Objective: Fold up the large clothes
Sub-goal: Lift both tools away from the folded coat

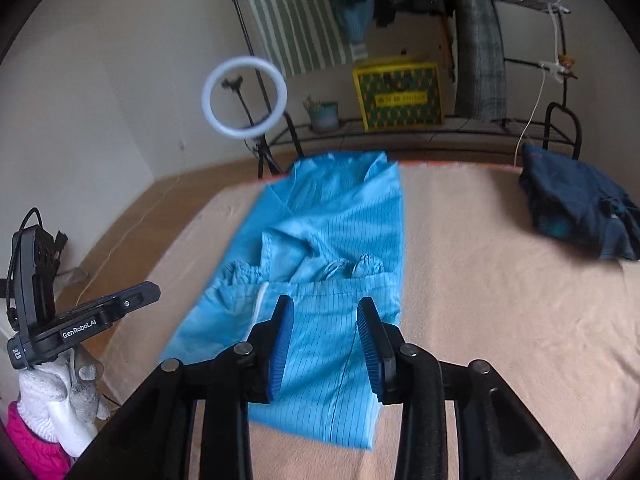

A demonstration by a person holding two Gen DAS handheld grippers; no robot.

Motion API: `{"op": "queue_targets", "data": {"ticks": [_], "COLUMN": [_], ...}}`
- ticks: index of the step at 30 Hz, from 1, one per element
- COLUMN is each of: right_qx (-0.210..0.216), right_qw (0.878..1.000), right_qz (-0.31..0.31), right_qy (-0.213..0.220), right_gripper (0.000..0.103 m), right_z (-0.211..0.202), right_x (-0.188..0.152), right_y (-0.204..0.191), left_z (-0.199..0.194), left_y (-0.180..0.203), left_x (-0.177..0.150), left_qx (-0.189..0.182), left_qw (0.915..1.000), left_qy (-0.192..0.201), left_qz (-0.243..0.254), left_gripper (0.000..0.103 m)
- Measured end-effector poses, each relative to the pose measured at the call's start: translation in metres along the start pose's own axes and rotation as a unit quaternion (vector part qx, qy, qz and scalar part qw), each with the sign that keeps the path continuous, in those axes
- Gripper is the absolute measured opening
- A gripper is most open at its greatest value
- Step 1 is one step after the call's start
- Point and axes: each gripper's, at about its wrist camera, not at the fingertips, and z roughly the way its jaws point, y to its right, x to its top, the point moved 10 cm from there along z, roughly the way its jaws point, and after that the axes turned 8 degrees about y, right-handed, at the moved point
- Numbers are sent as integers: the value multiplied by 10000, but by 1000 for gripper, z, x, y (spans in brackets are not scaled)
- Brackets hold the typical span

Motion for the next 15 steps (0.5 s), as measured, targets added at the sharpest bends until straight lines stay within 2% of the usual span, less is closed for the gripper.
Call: {"op": "queue_targets", "data": {"ticks": [3,5,7,9,12,15], "right_qx": [-5,23,116,94,256,332], "right_qw": [10000,9999,9994,9986,9983,9982], "right_qz": [71,76,-47,-127,-148,-238], "right_qy": [64,122,312,495,501,440], "right_gripper": [37,37,45,51,50,45], "right_z": [-29,-48,-68,-82,-93,-91], "right_x": [11,26,46,57,67,74], "right_y": [-2,-11,-23,-28,-29,-23], "left_z": [-24,-36,-47,-54,-60,-54], "left_y": [11,18,27,35,48,56], "left_x": [5,10,18,27,48,64], "left_qx": [-69,-94,-153,-168,-252,-287], "left_qw": [9999,9999,9997,9996,9992,9990], "left_qy": [83,115,166,177,245,257], "left_qz": [23,35,69,150,209,229], "left_gripper": [14,20,28,29,29,29]}}
